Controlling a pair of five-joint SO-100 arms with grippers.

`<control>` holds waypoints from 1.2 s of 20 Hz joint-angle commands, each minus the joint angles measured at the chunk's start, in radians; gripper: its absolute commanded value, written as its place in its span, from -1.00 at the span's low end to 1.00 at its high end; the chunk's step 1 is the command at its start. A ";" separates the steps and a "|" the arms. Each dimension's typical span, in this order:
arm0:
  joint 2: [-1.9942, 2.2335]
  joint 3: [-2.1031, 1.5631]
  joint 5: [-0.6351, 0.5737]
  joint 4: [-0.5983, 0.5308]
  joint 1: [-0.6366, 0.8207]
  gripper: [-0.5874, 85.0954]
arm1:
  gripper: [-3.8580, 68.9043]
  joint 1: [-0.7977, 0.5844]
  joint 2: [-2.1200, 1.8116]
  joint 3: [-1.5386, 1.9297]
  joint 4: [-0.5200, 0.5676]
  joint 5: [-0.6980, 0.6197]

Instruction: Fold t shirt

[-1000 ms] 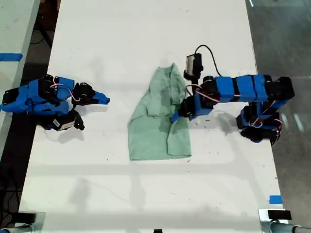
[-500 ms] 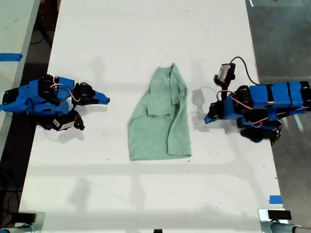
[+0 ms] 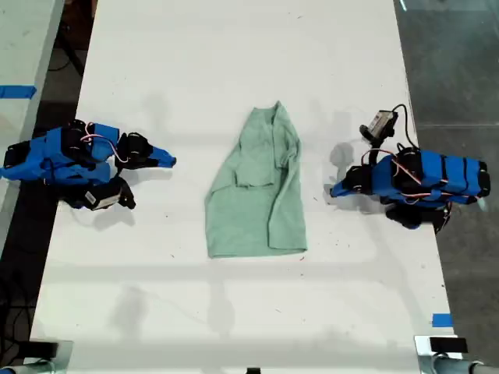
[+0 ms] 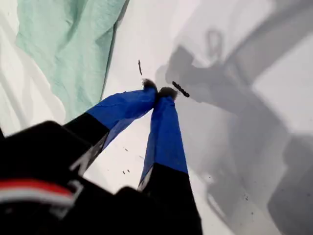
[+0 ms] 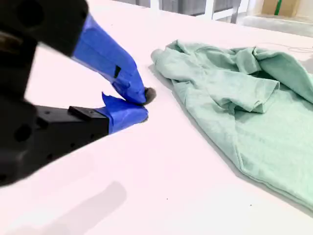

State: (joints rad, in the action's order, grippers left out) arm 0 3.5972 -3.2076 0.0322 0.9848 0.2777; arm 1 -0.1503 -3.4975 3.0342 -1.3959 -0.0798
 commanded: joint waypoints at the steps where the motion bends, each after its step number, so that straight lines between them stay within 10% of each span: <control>1: 0.009 -0.012 0.011 -0.003 -0.003 -0.98 | -0.85 0.003 -0.012 0.041 -0.002 0.020; 24: 0.009 -0.020 0.034 0.000 -0.003 -0.98 | -0.85 0.023 -0.012 0.049 0.009 0.005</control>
State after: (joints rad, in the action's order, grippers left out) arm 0 3.5972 -3.2168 0.0583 0.9863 0.2777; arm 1 -0.1304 -3.4975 3.0388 -1.3959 -0.0675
